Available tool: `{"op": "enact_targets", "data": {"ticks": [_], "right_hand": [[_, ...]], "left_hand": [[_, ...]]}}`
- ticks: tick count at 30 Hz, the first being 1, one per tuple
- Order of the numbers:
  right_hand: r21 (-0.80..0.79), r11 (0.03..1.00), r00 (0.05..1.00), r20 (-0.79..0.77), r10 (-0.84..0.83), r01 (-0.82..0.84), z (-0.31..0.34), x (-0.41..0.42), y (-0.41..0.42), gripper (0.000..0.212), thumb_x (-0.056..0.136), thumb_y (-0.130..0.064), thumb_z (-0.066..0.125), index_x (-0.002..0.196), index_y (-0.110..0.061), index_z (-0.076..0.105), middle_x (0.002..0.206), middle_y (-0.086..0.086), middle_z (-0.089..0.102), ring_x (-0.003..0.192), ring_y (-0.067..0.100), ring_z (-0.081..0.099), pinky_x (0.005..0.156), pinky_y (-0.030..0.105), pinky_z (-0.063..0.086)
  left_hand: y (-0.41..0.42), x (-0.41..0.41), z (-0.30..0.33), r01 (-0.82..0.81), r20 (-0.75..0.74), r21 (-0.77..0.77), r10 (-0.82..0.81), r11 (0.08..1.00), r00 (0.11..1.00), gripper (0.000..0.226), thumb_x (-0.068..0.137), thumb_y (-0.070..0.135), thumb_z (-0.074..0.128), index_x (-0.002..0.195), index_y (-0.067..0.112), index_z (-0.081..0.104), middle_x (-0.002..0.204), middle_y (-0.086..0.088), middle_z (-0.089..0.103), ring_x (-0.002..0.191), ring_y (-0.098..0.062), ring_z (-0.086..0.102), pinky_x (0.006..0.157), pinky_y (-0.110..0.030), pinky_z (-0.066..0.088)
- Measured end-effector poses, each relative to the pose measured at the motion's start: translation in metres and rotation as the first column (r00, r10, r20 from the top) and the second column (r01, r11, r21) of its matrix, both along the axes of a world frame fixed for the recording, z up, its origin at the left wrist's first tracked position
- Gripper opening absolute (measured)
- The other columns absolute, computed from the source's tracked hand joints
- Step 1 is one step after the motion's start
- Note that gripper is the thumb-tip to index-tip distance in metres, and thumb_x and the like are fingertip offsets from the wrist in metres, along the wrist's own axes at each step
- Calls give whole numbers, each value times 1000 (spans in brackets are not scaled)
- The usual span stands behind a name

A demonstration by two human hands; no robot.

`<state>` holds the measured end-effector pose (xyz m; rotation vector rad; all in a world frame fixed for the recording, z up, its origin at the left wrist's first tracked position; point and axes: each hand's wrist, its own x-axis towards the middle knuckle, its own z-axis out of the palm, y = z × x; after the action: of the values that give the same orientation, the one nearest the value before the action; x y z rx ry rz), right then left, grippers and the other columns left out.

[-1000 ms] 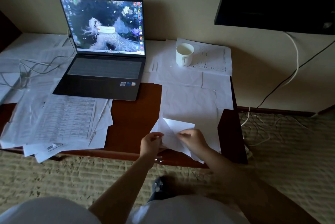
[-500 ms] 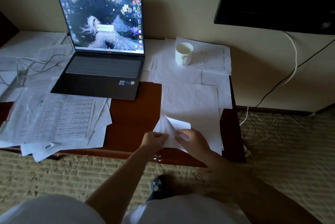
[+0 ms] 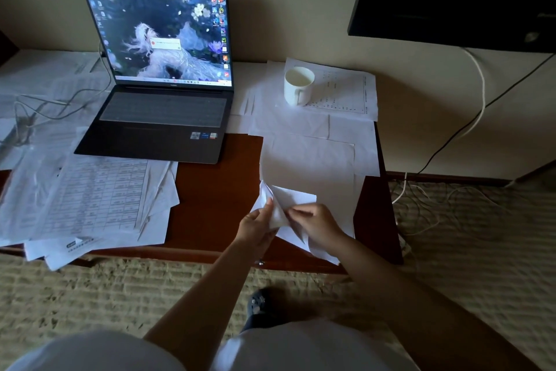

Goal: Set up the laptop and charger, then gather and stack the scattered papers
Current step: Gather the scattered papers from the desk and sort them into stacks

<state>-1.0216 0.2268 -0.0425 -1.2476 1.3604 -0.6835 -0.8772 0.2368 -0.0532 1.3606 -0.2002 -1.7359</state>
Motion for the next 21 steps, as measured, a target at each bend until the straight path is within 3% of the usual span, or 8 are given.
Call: {"op": "enact_targets", "data": {"ticks": [5, 8, 10, 12, 13, 16, 18, 21], "right_hand": [[82, 992, 993, 77, 85, -92, 13, 3, 5, 24, 83, -23, 72, 94, -2, 73, 94, 34, 64, 88, 44, 62, 80, 37, 53], [165, 984, 981, 189, 31, -63, 23, 3, 8, 15, 85, -7, 68, 95, 5, 70, 78, 11, 69, 72, 14, 68, 63, 14, 51], [182, 982, 992, 127, 26, -49, 20, 2, 7, 13, 88, -9, 66, 87, 3, 70, 69, 3, 64, 65, 9, 63, 62, 16, 47], [71, 995, 992, -110, -61, 69, 8, -3, 1, 22, 91, -16, 63, 76, 1, 67, 63, 9, 55, 63, 19, 54, 64, 28, 39], [-20, 975, 950, -224, -219, 220, 1, -6, -4, 22, 92, -16, 60, 79, 0, 68, 67, 13, 58, 67, 25, 56, 66, 30, 38], [-306, 741, 693, -269, -669, 597, 6, -13, -14, 31, 98, -15, 47, 116, 6, 61, 111, 24, 64, 104, 36, 60, 84, 34, 43], [-515, 650, 665, -190, -722, 559, 12, -7, -16, 36, 98, -18, 43, 118, 8, 58, 113, 25, 62, 106, 34, 58, 85, 31, 42], [-738, 627, 759, -254, -600, 249, 7, 9, -4, 31, 93, -21, 44, 104, 2, 62, 90, 15, 65, 83, 18, 55, 64, 24, 40]], "left_hand": [[3, -2, 2, -60, -124, -9, 58, 998, 991, 30, 98, 25, 48, 97, -2, 61, 91, -16, 69, 78, -20, 69, 71, -28, 60], [3, -3, 1, -55, -170, -24, 50, 998, 984, 34, 98, 27, 48, 107, -4, 60, 103, -19, 67, 85, -23, 70, 72, -30, 60], [1, -4, 1, -61, -118, -7, 60, 998, 991, 29, 96, 23, 53, 101, -4, 62, 96, -18, 68, 82, -23, 70, 67, -30, 59], [0, -2, -1, -60, 101, 31, 57, 998, 993, 22, 91, 20, 63, 89, -2, 64, 88, -16, 65, 79, -24, 66, 68, -33, 60], [0, 2, -4, -38, 281, 56, 21, 998, 959, 20, 88, 20, 67, 83, 1, 65, 86, -15, 64, 79, -25, 65, 71, -38, 60], [4, 16, -6, -17, 631, 117, -61, 993, 773, 16, 86, 20, 65, 73, 9, 66, 79, -8, 62, 77, -24, 59, 77, -43, 56], [7, 20, -3, -49, 651, 139, -55, 989, 757, 16, 84, 17, 62, 69, 11, 63, 75, -5, 58, 75, -24, 55, 70, -38, 52], [8, 23, -4, -94, 517, 153, 1, 984, 856, 13, 76, 17, 67, 81, 5, 66, 80, -10, 62, 78, -27, 59, 70, -37, 52]]}}
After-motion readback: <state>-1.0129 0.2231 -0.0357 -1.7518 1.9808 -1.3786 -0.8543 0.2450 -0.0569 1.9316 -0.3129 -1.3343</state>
